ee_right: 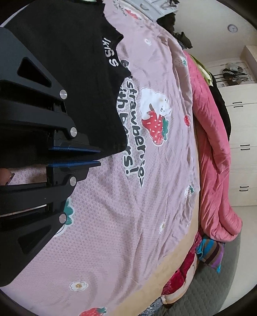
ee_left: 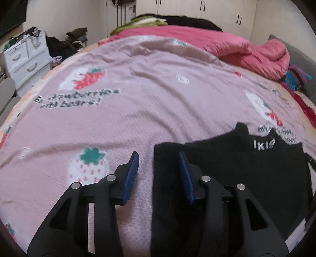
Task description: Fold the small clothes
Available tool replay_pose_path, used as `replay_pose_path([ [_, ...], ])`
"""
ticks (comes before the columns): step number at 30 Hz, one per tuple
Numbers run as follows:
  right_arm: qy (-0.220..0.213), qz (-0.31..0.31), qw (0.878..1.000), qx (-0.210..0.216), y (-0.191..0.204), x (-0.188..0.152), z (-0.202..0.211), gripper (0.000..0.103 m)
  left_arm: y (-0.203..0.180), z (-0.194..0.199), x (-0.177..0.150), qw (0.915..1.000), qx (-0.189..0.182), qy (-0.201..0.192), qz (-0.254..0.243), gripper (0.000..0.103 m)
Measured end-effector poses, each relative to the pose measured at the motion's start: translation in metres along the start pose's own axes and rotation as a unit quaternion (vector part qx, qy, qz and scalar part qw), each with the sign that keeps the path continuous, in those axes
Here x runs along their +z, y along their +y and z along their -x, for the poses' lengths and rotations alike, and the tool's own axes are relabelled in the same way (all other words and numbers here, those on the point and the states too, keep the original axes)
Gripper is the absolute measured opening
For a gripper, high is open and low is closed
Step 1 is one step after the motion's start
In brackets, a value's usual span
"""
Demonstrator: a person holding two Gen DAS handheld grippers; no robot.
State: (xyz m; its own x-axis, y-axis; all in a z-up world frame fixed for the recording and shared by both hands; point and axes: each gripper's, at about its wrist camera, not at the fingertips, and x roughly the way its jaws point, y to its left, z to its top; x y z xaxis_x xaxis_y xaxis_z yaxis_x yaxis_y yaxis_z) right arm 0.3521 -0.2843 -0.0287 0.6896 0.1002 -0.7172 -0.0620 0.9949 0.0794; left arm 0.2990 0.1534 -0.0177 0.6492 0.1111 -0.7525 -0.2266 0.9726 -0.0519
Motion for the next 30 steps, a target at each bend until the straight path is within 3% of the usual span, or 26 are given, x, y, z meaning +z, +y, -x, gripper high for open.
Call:
replay_pose_path([
  [2, 0.001, 0.0, 1.0, 0.0, 0.0, -0.001, 0.001, 0.007, -0.004, -0.009, -0.003, 0.9999, 0.009, 0.005, -0.011, 0.034],
  [4, 0.001, -0.002, 1.0, 0.0, -0.001, -0.002, 0.001, 0.007, -0.005, -0.013, -0.006, 0.9999, 0.002, 0.003, -0.012, 0.003],
  [12, 0.005, -0.011, 1.0, -0.018, -0.007, -0.005, -0.001, 0.007, -0.003, 0.013, 0.014, 0.9984, 0.012, -0.056, 0.004, 0.002],
  [17, 0.039, -0.029, 0.998, -0.035, -0.016, -0.014, -0.012, 0.007, -0.008, -0.023, -0.001, 0.9992, 0.037, -0.011, -0.013, 0.004],
  [22, 0.03, -0.036, 0.998, -0.045, -0.019, -0.017, -0.004, 0.013, -0.009, -0.013, -0.004, 0.9986, 0.046, -0.014, -0.022, 0.015],
  [27, 0.007, -0.037, 0.998, -0.046, -0.016, -0.021, 0.02, 0.041, -0.002, -0.006, -0.013, 0.999, 0.045, 0.0, -0.007, 0.031],
  [29, -0.004, -0.026, 0.998, -0.05, -0.008, -0.022, 0.029, 0.062, 0.001, 0.002, -0.015, 0.9989, 0.047, 0.002, -0.005, 0.032],
  [30, -0.008, -0.018, 0.999, -0.042, -0.002, -0.023, 0.034, 0.066, 0.002, 0.005, -0.017, 0.9988, 0.049, 0.002, -0.005, 0.034],
])
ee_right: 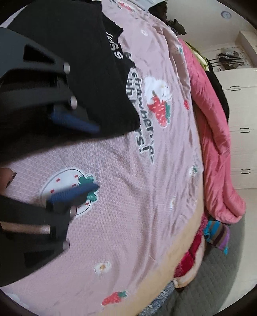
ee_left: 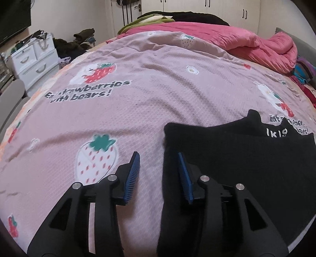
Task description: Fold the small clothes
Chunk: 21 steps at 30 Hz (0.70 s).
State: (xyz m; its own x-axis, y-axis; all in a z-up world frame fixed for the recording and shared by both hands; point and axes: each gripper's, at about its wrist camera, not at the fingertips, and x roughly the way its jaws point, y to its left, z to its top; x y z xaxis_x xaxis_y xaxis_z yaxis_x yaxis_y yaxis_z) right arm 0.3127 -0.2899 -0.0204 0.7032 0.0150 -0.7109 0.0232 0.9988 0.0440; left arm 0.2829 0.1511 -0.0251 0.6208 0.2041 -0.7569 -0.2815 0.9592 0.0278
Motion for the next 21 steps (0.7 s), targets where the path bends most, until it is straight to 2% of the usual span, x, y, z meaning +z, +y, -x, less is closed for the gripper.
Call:
replay_pose_path([
  [1, -0.002, 0.004, 1.0, 0.005, 0.005, -0.001, 0.004, 0.07, 0.002, 0.004, -0.002, 1.0, 0.003, 0.0, -0.001, 0.037],
  [3, -0.006, 0.013, 1.0, 0.015, 0.015, -0.004, 0.013, 0.081, 0.005, 0.011, -0.006, 1.0, 0.008, 0.001, -0.005, 0.049],
  [6, -0.013, 0.025, 0.999, 0.041, 0.036, -0.012, 0.03, 0.087, 0.008, 0.02, -0.01, 0.9997, 0.017, -0.002, -0.018, 0.061],
  [10, -0.015, 0.043, 0.994, 0.097, 0.07, -0.017, 0.051, 0.094, 0.015, 0.034, -0.013, 0.9991, 0.023, -0.009, -0.034, 0.075],
  [12, -0.017, 0.063, 0.991, 0.117, 0.089, -0.023, 0.061, 0.095, 0.019, 0.039, -0.015, 0.999, 0.019, -0.009, -0.038, 0.084],
  [17, -0.016, 0.1, 0.983, 0.155, 0.128, -0.037, 0.082, 0.096, 0.029, 0.054, -0.023, 0.9979, 0.026, -0.02, -0.057, 0.093],
  [21, -0.02, 0.118, 0.977, 0.176, 0.149, -0.048, 0.098, 0.096, 0.037, 0.062, -0.029, 0.998, 0.02, -0.02, -0.056, 0.094],
])
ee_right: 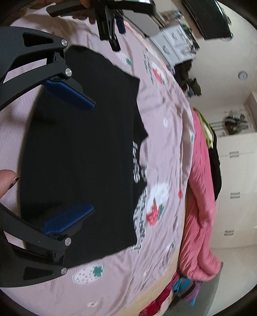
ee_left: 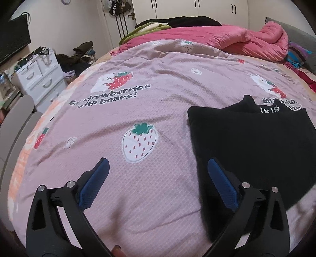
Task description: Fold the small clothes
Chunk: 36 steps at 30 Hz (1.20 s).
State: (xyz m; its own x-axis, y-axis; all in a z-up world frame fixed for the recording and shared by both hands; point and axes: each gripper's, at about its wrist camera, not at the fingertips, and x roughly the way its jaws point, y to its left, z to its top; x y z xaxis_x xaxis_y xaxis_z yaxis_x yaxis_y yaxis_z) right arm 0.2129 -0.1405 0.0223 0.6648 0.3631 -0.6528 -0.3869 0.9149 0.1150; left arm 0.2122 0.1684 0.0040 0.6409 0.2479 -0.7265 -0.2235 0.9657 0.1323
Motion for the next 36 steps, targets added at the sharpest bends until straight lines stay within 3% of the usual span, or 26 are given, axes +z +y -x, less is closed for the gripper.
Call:
replay_pose_path([
  [6, -0.005, 0.019, 0.999, 0.028, 0.029, -0.006, 0.011, 0.098, 0.006, 0.017, -0.014, 0.9999, -0.004, -0.006, -0.01, 0.094],
  [12, -0.004, 0.032, 0.999, 0.043, 0.044, -0.015, 0.019, 0.098, 0.012, 0.034, -0.029, 0.9993, -0.036, 0.001, 0.007, 0.094],
  [26, 0.004, 0.06, 0.998, 0.03, 0.056, -0.043, 0.029, 0.098, -0.028, 0.06, -0.058, 0.9943, -0.105, 0.015, 0.013, 0.094],
  [36, -0.008, 0.071, 0.997, 0.014, 0.055, -0.06, 0.049, 0.098, -0.036, 0.084, -0.075, 0.9929, -0.118, 0.002, 0.015, 0.094],
])
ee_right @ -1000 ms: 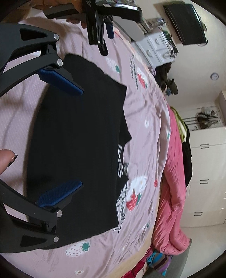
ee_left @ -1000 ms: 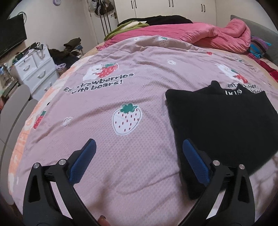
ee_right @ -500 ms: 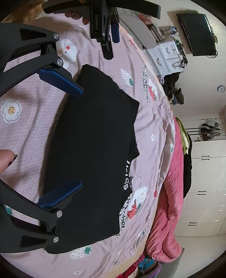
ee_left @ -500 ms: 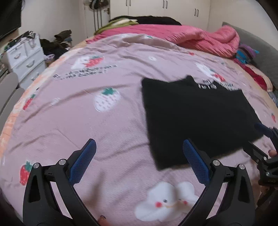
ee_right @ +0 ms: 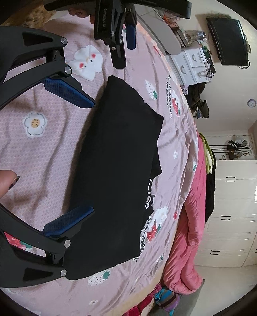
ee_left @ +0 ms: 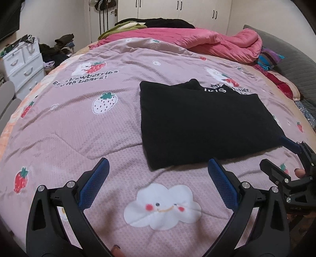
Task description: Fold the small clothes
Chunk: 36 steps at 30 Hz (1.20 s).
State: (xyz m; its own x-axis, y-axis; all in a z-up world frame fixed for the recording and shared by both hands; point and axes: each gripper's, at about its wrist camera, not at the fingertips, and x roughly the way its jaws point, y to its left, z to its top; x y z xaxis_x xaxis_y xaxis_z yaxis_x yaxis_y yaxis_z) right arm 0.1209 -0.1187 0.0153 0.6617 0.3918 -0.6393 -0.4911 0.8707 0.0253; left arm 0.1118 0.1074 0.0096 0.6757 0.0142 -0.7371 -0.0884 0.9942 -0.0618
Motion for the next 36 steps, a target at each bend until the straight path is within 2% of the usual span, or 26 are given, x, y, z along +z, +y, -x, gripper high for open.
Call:
replay_pose_path([
  [7, -0.01, 0.013, 1.0, 0.003, 0.012, -0.004, 0.009, 0.098, 0.004, 0.014, -0.012, 0.9998, 0.007, -0.016, 0.004, 0.094],
  [21, -0.02, 0.07, 0.997, 0.019, 0.06, -0.007, 0.014, 0.099, 0.041, 0.03, -0.05, 0.9991, 0.026, -0.009, 0.034, 0.094],
  [36, -0.008, 0.108, 0.993, 0.04, 0.103, -0.013, 0.005, 0.098, 0.074, 0.04, -0.049, 0.9955, 0.036, -0.027, 0.084, 0.094],
])
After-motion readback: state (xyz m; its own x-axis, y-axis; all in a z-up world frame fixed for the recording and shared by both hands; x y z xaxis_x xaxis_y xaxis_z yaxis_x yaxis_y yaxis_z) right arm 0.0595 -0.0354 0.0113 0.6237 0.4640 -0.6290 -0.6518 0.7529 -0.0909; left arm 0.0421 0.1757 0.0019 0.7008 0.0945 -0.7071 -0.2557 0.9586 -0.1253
